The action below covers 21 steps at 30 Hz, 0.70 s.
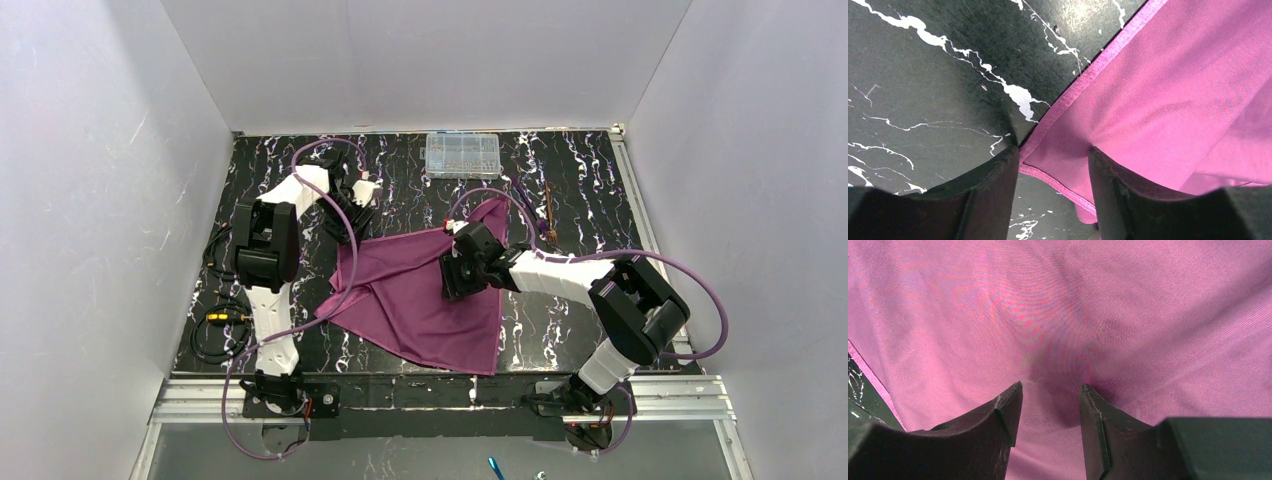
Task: Fold the napkin into a case and place the utensils inside
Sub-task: Smooth out the napkin at the center of the board.
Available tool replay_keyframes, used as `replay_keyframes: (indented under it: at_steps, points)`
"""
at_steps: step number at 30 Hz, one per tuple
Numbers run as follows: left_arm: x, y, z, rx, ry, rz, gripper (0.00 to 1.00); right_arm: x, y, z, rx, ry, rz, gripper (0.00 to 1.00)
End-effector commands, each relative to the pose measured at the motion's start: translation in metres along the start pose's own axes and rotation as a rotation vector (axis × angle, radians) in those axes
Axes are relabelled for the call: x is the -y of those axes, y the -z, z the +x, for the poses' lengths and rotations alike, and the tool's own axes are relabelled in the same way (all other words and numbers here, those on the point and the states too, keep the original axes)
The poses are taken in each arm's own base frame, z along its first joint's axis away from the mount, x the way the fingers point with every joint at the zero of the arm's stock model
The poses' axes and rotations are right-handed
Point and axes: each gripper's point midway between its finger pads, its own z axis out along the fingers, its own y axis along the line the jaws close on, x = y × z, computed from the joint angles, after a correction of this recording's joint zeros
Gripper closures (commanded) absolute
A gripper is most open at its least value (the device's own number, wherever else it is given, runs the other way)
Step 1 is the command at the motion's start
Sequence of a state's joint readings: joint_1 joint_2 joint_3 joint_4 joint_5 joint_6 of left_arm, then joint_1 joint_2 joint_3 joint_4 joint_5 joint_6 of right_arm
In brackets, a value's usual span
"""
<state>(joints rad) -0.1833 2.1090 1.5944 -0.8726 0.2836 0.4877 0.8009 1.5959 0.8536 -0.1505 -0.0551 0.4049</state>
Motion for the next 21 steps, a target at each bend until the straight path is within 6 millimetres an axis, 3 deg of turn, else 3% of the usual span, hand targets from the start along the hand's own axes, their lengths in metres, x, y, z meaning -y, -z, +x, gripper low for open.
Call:
replay_keyframes:
  at_steps: [1, 5, 12, 16, 21]
  points:
    - [0.013, -0.006, 0.008, -0.009, 0.025, 0.048, 0.54, -0.007, 0.007, -0.01, 0.053, 0.004, -0.02, 0.47]
    - [0.02, -0.007, 0.01, -0.014, 0.01, 0.06, 0.67, -0.006, 0.006, -0.01, 0.052, 0.002, -0.019, 0.48]
    - [0.029, -0.015, 0.025, -0.048, -0.05, 0.027, 0.8, -0.005, 0.004, -0.008, 0.052, 0.002, -0.014, 0.5]
    - [0.033, -0.018, 0.026, -0.047, -0.065, 0.009, 1.0, -0.002, 0.005, -0.007, 0.053, 0.0, -0.007, 0.51]
    - [0.022, -0.003, 0.004, 0.032, -0.06, -0.069, 1.0, 0.0, 0.005, -0.003, 0.051, -0.001, -0.002, 0.52]
